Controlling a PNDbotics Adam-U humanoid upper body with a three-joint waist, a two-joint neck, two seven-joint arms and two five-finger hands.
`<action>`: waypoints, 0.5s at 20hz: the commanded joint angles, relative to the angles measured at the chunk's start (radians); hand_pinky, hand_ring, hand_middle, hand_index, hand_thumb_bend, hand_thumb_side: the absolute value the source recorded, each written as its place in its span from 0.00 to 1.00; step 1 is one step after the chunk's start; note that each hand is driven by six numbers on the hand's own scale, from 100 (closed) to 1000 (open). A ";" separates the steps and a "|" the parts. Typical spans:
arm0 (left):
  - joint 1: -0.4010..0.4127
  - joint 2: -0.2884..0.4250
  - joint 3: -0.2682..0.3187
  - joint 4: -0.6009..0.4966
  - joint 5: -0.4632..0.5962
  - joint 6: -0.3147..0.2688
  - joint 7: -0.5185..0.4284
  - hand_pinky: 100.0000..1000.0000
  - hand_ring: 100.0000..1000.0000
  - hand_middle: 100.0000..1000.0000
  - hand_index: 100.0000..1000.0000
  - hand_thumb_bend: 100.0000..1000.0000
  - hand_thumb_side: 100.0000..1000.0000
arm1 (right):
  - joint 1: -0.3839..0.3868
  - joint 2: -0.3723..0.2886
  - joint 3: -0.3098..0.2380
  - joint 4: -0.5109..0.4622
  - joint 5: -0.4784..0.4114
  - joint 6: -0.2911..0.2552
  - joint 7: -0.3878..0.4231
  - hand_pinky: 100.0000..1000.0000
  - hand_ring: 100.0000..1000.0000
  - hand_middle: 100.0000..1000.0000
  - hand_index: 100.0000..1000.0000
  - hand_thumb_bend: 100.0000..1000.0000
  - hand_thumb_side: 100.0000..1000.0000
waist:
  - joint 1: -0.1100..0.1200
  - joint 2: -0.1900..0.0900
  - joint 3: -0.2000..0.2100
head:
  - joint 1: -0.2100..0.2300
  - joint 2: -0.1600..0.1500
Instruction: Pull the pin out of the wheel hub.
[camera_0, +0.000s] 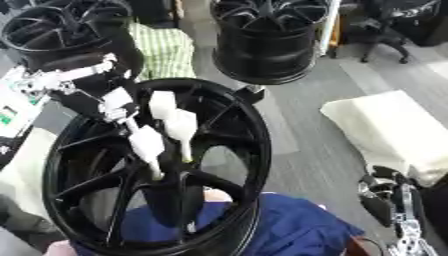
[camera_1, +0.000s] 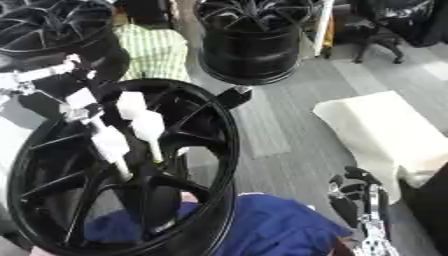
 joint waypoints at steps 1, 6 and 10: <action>-0.042 0.077 0.071 -0.041 0.045 -0.279 -0.308 0.31 0.29 0.23 0.50 0.00 0.14 | -0.006 -0.013 -0.004 -0.008 -0.003 -0.004 -0.003 0.43 0.47 0.60 0.71 0.02 0.06 | 0.001 -0.012 0.005 | -0.003 -0.003; -0.031 0.187 0.186 -0.063 0.082 -0.216 -0.308 0.32 0.29 0.22 0.50 0.00 0.12 | -0.001 -0.018 -0.011 -0.006 -0.001 -0.005 -0.011 0.43 0.47 0.60 0.71 0.02 0.06 | 0.011 -0.019 0.020 | -0.015 -0.001; 0.040 0.275 0.253 -0.057 0.080 -0.183 -0.308 0.32 0.29 0.23 0.50 0.00 0.12 | 0.003 -0.020 -0.016 -0.006 0.000 -0.005 -0.018 0.43 0.47 0.60 0.71 0.02 0.06 | 0.014 -0.022 0.034 | -0.021 -0.001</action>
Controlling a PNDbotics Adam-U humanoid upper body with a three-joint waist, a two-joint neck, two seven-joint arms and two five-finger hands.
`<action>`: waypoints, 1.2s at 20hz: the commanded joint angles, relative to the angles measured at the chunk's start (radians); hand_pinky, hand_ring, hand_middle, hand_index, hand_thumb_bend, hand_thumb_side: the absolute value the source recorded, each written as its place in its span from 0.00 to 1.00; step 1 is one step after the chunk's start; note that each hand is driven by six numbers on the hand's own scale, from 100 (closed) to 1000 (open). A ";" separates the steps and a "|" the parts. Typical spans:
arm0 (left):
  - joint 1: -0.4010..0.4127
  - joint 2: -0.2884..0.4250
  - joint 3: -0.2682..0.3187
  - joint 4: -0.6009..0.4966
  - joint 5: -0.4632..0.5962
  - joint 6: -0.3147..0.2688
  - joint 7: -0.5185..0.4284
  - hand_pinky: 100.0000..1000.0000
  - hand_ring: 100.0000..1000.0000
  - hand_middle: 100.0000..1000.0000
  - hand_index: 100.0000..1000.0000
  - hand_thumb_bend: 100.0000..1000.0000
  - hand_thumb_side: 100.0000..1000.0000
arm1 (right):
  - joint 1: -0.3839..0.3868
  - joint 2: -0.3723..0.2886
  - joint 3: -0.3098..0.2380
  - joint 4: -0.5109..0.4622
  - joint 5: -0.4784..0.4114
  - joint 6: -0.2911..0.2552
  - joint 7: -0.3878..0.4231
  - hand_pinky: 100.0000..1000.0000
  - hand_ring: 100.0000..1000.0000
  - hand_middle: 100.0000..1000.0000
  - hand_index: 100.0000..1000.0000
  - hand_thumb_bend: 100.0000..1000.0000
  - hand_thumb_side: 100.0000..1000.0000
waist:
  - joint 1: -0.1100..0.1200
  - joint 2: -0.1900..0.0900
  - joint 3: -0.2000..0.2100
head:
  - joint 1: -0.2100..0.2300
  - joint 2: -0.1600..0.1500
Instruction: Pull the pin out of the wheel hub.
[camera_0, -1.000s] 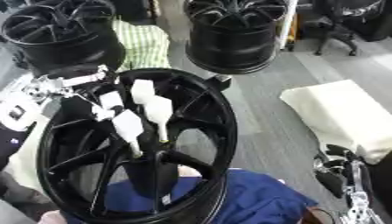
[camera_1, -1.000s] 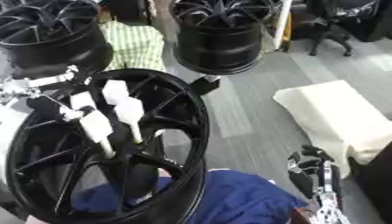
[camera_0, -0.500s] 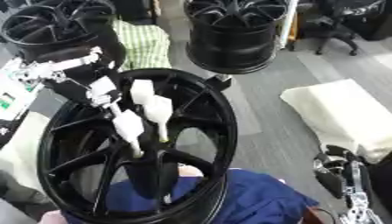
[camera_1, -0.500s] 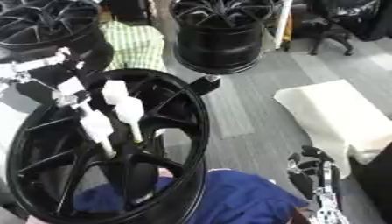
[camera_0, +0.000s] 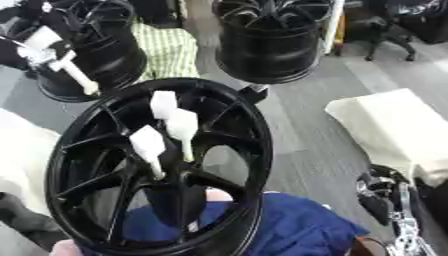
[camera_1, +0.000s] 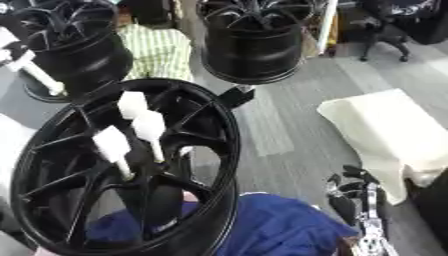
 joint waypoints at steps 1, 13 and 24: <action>0.031 0.099 0.063 -0.003 0.001 -0.229 -0.255 0.32 0.29 0.23 0.50 0.00 0.12 | -0.005 -0.020 -0.010 -0.010 0.000 -0.001 -0.007 0.43 0.47 0.60 0.71 0.02 0.06 | -0.002 -0.015 0.004 | -0.005 -0.004; 0.355 0.101 0.248 0.163 -0.194 -0.148 -0.136 0.71 0.69 0.67 0.85 0.39 0.55 | -0.002 -0.010 -0.014 -0.014 -0.010 0.003 -0.012 0.43 0.47 0.60 0.71 0.02 0.06 | -0.024 0.000 0.009 | -0.015 0.003; 0.699 -0.078 0.464 -0.084 0.024 0.080 0.124 0.67 0.70 0.66 0.85 0.15 0.62 | -0.007 0.000 -0.020 -0.024 -0.012 0.006 -0.015 0.43 0.47 0.60 0.71 0.02 0.06 | -0.041 0.019 0.023 | -0.020 0.000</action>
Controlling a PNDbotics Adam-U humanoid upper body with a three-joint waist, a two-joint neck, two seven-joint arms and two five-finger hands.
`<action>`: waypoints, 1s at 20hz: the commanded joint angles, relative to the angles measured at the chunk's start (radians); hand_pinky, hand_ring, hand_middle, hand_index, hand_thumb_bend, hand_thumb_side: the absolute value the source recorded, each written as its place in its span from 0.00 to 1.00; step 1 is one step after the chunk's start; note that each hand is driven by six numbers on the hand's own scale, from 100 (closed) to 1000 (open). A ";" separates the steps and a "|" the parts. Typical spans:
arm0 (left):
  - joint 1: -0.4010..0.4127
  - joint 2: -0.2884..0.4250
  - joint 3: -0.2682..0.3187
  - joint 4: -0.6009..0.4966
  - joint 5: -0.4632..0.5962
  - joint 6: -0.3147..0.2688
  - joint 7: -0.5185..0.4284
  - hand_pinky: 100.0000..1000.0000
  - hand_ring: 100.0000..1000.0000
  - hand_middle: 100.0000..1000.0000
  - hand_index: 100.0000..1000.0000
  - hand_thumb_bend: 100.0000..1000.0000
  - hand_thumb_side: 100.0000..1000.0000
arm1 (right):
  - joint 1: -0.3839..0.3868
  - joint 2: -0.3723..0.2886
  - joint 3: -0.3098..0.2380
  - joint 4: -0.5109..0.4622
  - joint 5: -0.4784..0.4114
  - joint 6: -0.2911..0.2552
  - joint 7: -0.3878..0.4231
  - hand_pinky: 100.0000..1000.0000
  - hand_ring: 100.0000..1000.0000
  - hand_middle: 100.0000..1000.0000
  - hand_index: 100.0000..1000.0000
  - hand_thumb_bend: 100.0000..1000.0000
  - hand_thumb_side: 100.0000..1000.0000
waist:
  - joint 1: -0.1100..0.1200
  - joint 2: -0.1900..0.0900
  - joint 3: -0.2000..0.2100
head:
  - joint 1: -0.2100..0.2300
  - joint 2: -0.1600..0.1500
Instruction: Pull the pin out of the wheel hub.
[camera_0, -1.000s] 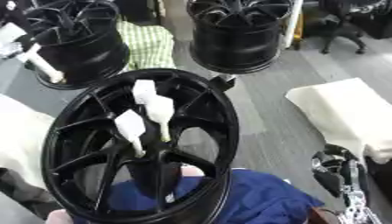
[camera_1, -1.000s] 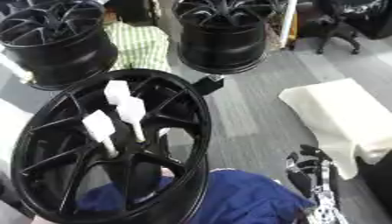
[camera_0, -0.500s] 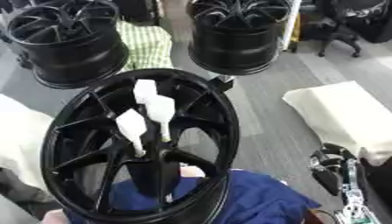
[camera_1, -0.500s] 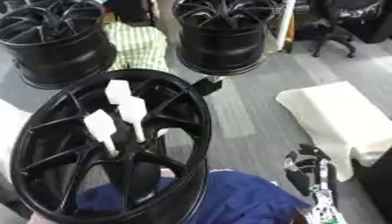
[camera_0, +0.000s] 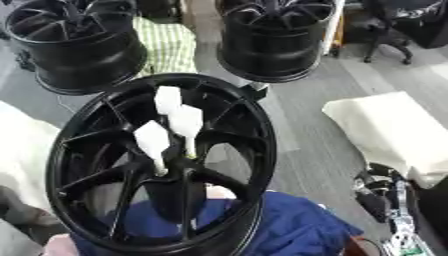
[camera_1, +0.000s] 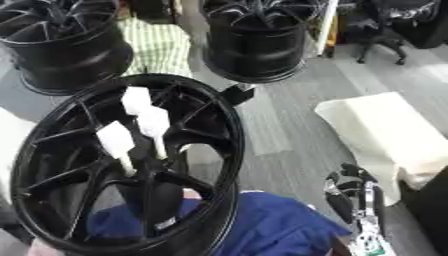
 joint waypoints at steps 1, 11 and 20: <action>0.055 -0.054 0.070 -0.140 0.093 0.079 0.021 0.66 0.69 0.64 0.84 0.12 0.62 | -0.008 -0.007 -0.009 -0.024 -0.004 0.000 -0.004 0.43 0.47 0.60 0.71 0.02 0.06 | -0.001 -0.001 0.005 | -0.001 -0.003; 0.205 -0.402 0.179 -0.501 0.161 0.392 0.059 0.61 0.62 0.56 0.78 0.00 0.60 | -0.010 0.003 -0.012 -0.026 -0.007 0.004 -0.006 0.43 0.47 0.60 0.71 0.01 0.06 | -0.020 0.001 0.013 | 0.017 0.004; 0.208 -0.488 0.191 -0.541 0.142 0.471 0.151 0.59 0.59 0.52 0.74 0.00 0.57 | -0.007 0.009 -0.011 -0.024 -0.014 0.003 -0.005 0.43 0.47 0.60 0.71 0.01 0.06 | -0.034 0.005 0.014 | 0.020 0.003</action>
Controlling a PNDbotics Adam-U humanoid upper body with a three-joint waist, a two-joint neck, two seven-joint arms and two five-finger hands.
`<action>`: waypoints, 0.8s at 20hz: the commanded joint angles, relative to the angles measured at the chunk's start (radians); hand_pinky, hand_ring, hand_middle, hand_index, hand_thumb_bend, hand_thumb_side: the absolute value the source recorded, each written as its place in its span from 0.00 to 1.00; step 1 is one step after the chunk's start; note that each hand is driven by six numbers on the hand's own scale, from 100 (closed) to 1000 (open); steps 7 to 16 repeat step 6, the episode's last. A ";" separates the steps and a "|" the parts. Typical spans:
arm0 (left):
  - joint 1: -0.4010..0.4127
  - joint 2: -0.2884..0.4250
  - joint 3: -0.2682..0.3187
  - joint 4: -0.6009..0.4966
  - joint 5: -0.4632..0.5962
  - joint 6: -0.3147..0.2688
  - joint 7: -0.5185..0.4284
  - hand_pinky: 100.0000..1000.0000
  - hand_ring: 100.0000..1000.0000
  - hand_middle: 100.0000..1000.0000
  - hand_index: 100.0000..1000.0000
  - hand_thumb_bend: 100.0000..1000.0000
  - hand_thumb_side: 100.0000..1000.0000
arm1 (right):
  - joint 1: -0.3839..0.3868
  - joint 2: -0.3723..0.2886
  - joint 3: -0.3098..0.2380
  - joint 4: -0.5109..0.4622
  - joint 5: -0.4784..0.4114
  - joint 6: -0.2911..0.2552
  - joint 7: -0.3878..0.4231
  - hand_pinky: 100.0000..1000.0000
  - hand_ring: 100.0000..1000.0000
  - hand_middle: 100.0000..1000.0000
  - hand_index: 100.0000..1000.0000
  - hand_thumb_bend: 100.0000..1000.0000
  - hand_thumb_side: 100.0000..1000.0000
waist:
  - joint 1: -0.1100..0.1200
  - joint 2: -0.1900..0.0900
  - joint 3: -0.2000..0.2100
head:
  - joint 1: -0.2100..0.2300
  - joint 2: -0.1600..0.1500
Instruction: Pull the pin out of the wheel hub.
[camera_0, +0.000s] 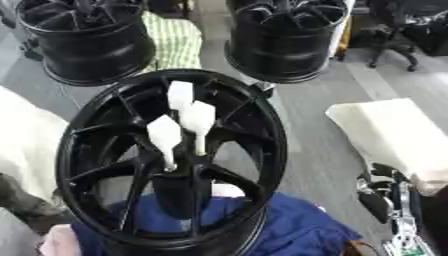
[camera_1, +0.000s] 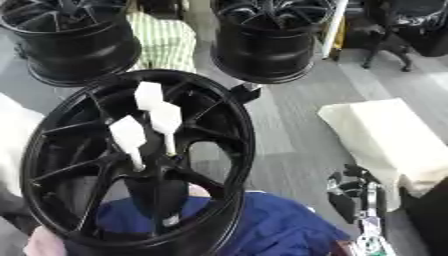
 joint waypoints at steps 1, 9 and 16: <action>-0.002 0.009 0.009 -0.006 -0.004 -0.001 0.048 0.59 0.58 0.52 0.74 0.00 0.56 | -0.007 -0.009 -0.005 -0.020 -0.006 0.002 -0.003 0.43 0.47 0.60 0.71 0.01 0.06 | 0.001 -0.001 0.000 | 0.004 -0.006; 0.003 0.009 0.002 0.036 -0.014 -0.016 0.098 0.58 0.57 0.51 0.73 0.00 0.55 | -0.007 -0.009 -0.005 -0.020 -0.006 0.002 -0.003 0.43 0.47 0.60 0.71 0.02 0.06 | 0.000 -0.001 0.003 | 0.003 -0.010; 0.003 0.009 0.002 0.036 -0.014 -0.016 0.098 0.58 0.57 0.51 0.73 0.00 0.55 | -0.007 -0.009 -0.005 -0.020 -0.006 0.002 -0.003 0.43 0.47 0.60 0.71 0.02 0.06 | 0.000 -0.001 0.003 | 0.003 -0.010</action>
